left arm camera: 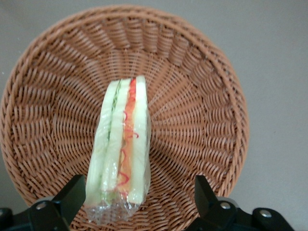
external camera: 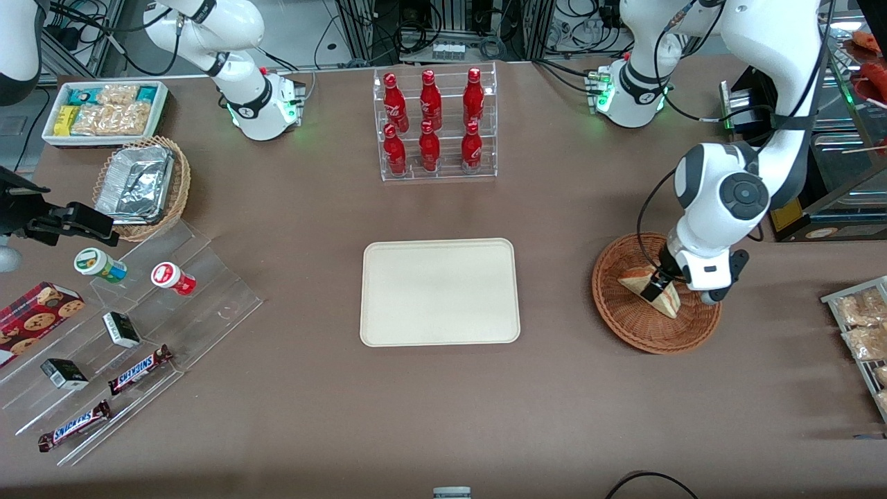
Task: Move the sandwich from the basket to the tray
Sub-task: 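Close the left gripper on the wrapped sandwich wedge and lift it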
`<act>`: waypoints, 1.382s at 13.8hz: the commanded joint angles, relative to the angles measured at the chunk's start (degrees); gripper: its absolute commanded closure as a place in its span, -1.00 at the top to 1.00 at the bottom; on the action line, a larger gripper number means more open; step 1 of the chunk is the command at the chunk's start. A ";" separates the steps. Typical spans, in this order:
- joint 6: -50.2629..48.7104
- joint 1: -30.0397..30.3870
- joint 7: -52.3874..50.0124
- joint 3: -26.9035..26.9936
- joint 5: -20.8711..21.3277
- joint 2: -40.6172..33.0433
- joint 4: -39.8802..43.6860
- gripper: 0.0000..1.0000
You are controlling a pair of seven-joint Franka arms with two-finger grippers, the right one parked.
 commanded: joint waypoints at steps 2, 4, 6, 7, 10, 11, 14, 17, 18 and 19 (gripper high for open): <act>3.85 -0.73 -1.29 0.29 0.29 2.64 -0.85 0.93; 4.21 -0.55 -1.20 0.38 0.46 3.00 -0.85 0.72; 4.12 -0.38 -1.20 0.38 0.55 2.91 -0.76 0.40; 4.12 -0.38 -1.20 0.38 0.47 2.91 -0.76 0.12; 3.51 -0.38 -0.76 0.38 0.47 2.65 -0.32 -1.00; 2.55 -0.38 -0.67 0.47 0.55 2.47 0.29 -1.00; -9.37 -0.38 -0.58 0.47 0.82 1.60 6.86 -1.00; -25.19 -0.82 -0.23 0.12 0.90 -0.33 15.65 -1.00; -28.98 -1.86 0.12 -0.32 0.82 -1.04 18.37 -1.00; -31.71 -3.09 0.12 -0.49 0.82 -1.13 20.66 -1.00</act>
